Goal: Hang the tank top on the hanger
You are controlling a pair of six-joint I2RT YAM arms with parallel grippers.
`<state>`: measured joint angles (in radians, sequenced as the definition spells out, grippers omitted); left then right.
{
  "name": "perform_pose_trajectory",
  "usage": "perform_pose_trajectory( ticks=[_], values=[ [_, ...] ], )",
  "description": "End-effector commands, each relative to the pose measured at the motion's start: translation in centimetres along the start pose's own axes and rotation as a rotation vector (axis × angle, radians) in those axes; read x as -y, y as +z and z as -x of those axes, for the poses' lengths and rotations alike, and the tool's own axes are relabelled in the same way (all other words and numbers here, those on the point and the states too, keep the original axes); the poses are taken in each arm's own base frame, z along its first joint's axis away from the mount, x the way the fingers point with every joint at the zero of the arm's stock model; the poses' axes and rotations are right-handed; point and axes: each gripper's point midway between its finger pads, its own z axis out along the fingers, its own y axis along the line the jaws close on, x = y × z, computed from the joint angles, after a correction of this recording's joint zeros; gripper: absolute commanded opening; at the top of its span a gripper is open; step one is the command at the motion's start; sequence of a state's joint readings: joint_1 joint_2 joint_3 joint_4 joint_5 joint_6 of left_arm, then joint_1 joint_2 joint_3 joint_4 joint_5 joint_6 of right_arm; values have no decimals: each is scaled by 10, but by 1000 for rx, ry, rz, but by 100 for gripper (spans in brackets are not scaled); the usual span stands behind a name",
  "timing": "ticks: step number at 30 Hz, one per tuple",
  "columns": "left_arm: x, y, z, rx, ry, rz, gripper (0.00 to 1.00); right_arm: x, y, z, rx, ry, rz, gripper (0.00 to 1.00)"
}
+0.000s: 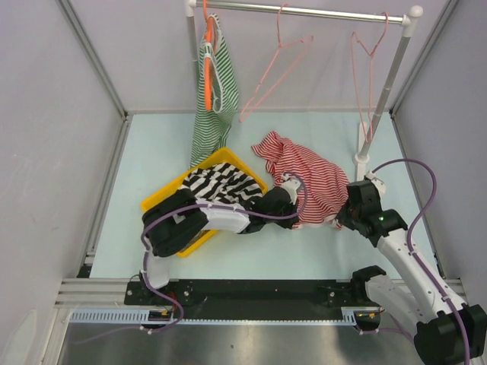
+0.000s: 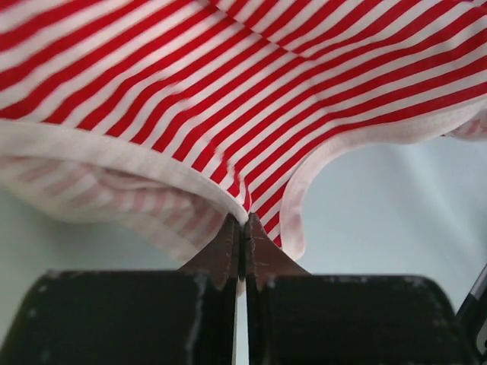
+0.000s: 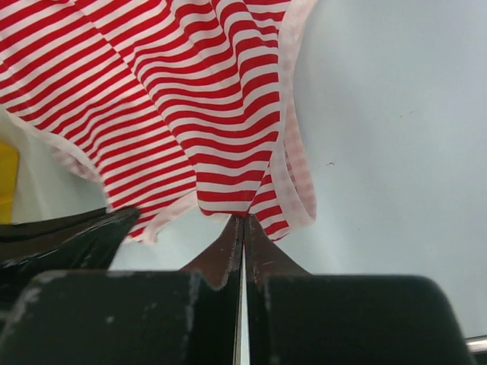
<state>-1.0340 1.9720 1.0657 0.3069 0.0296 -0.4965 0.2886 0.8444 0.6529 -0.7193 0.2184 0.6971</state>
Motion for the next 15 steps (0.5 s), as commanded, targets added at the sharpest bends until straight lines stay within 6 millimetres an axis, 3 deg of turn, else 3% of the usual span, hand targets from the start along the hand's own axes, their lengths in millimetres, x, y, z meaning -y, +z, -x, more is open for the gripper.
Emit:
perform_pose_trajectory(
  ticks=[1,3,4,7,11,12,13,14,15],
  values=[
    [2,-63,83,203,76,67,0,-8,1,2,23,-11,48,0],
    [-10,-80,84,188,94,75,0,-11,4,0,18,-19,58,2],
    [-3,-89,86,179,96,30,0,-14,6,-1,20,-24,68,3],
    [-8,-88,53,55,83,-15,0,-23,9,-3,11,-45,86,11],
    [-11,-82,9,-73,45,-60,0,-34,4,-9,1,-108,113,51],
    [-11,-82,6,-74,36,-65,1,-35,1,-10,6,-122,111,57],
    [-12,-82,4,-75,32,-67,7,-40,-7,-16,2,-162,130,61],
    [-14,-84,0,-74,25,-59,25,-42,-12,-13,29,-178,132,67],
    [-15,-85,0,-70,26,-58,35,-44,-17,-14,37,-190,145,70]
  ],
)
